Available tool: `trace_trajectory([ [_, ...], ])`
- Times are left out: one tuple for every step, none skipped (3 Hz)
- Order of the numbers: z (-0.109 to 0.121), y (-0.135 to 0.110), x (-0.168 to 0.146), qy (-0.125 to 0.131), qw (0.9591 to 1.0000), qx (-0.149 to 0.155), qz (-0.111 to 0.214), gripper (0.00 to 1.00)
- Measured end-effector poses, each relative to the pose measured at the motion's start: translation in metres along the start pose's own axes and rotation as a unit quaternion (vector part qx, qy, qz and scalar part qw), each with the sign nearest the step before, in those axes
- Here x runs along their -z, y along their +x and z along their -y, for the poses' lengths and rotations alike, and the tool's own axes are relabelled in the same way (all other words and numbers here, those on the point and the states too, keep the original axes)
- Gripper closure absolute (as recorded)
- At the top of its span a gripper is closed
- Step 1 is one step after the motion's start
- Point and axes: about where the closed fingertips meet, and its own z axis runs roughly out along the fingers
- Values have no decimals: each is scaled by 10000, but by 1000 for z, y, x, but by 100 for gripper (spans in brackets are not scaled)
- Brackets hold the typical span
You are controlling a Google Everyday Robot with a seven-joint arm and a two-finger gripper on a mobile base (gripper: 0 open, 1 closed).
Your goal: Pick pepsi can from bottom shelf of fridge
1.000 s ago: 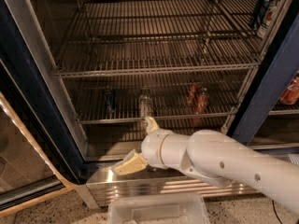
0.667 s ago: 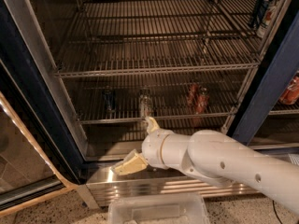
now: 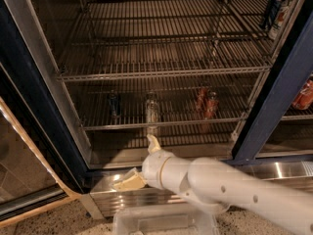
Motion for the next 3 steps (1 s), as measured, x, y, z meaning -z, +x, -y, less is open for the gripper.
trace_trajectory([
  [-7, -3, -12, 372, 9978, 91, 547, 0],
  [4, 4, -21, 591, 9956, -202, 695, 0],
  [4, 4, -21, 593, 9956, -205, 692, 0],
])
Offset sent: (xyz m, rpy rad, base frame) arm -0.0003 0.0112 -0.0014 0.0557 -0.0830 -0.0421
